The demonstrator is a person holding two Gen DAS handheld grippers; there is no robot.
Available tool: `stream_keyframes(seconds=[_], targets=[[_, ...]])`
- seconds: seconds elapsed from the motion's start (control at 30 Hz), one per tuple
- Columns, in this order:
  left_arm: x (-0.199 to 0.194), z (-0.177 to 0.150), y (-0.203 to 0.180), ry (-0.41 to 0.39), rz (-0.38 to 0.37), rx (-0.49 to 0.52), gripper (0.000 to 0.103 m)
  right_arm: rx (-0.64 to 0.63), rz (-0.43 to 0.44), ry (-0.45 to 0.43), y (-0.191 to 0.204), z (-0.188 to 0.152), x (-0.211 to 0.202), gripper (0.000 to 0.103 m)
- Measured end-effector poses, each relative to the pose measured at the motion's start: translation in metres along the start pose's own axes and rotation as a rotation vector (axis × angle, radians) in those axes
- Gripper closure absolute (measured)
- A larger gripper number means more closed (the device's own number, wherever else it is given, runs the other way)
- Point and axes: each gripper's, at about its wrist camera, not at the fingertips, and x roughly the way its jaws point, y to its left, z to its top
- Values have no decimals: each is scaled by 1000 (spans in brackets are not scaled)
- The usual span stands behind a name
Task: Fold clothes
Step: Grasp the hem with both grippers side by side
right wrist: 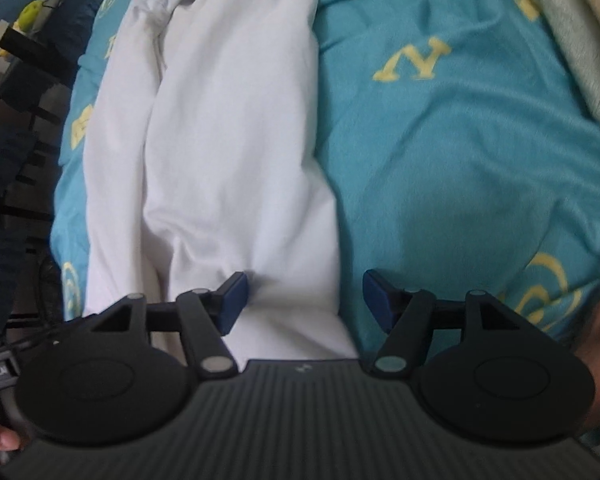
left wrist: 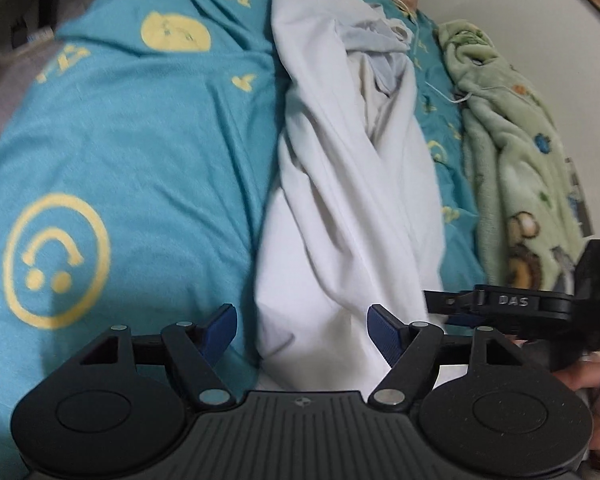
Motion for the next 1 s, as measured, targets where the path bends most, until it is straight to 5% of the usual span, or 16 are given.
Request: stream_keyframes(seconds=[0.2,0.3,0.33,0.43,0.57,1.0], targets=[[16,-9,-6,111,-59,27,31,-64,-41,77,16,-17,4,37],[23,-14,-9,142,-42,48,47,-140,-56,101,28,-25,8,36],[24,-15,-11,148,-42,58,63,-160,-48,109,31,-28,8,41],[18,-18,-16,142,-55,83,95,-216,-43,115,40,-37,5,81],[-19,-17,-26,51,-111,82,98,-222,-17,49,38,-42,-17,94],[-157,-29,-71,-234,-258,117,98,-158,302,-282,13,-49,-178,96]])
